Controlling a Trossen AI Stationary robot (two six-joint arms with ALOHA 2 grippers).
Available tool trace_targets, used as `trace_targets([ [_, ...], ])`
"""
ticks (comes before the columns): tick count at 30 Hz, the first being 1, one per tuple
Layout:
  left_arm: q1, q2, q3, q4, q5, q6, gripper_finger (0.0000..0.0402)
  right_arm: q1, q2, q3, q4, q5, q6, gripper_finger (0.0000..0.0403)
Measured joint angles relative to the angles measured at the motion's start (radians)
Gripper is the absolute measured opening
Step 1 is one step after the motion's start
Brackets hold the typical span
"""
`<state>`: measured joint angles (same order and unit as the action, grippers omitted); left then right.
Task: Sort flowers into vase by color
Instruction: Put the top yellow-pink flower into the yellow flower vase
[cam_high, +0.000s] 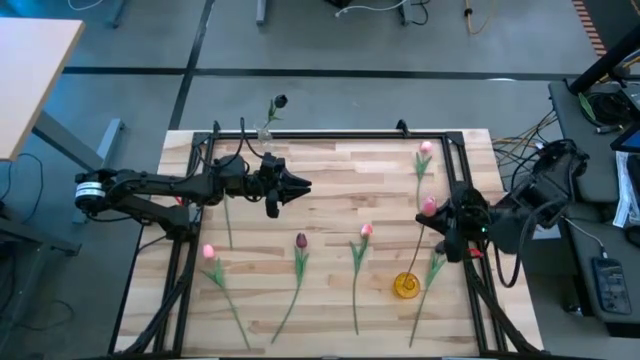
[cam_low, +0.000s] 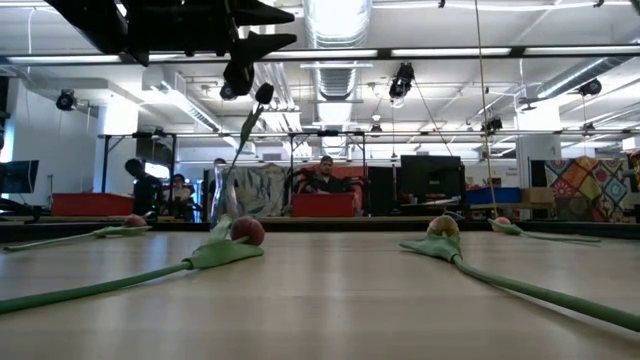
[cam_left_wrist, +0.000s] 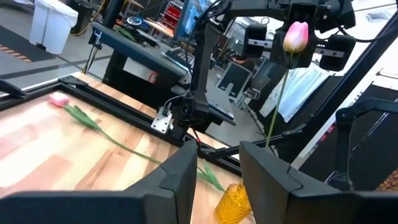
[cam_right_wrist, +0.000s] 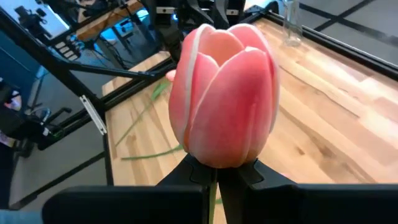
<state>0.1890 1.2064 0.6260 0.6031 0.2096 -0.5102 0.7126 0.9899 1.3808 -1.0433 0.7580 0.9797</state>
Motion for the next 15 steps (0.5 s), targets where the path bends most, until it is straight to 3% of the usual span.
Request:
trace_targets([
  [15, 0.001, 0.000, 0.000, -0.002, 0.002, 0.000, 0.0107, 0.003, -0.018, 0.000, -0.088, -0.036, 0.020, 0.0009],
])
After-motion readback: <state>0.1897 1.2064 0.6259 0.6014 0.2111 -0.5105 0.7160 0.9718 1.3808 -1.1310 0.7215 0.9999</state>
